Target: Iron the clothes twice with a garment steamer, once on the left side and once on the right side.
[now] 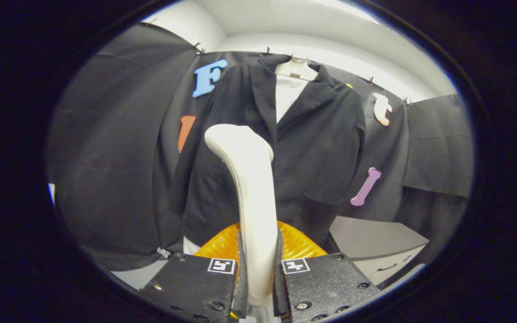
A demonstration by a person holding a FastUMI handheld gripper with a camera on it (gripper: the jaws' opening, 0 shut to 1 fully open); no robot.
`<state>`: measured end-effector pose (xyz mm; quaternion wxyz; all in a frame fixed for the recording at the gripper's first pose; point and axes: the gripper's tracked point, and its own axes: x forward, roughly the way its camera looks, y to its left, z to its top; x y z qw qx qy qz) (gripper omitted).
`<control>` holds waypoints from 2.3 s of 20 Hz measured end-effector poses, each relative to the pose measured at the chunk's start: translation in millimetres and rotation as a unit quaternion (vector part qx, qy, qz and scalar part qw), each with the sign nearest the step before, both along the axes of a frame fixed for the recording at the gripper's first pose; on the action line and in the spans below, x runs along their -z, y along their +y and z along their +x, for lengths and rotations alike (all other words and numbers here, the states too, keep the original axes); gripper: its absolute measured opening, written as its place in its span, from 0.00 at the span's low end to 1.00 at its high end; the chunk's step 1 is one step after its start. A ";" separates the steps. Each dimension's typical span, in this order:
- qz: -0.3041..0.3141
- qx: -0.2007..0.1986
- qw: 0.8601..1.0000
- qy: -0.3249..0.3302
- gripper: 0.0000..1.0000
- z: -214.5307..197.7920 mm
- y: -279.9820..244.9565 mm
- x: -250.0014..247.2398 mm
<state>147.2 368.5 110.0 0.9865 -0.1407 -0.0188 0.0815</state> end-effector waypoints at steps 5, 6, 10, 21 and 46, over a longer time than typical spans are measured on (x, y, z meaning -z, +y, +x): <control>0.031 -0.003 0.998 -0.056 0.25 16.7 26.4 -77.3; 0.034 -0.001 0.997 -0.067 0.25 21.8 30.7 -89.1; 0.028 0.000 0.994 -0.101 0.25 33.7 54.1 -121.1; -0.027 0.072 0.990 -0.117 0.25 72.2 70.6 -125.1; -0.076 0.076 0.994 -0.011 0.25 51.4 44.2 28.3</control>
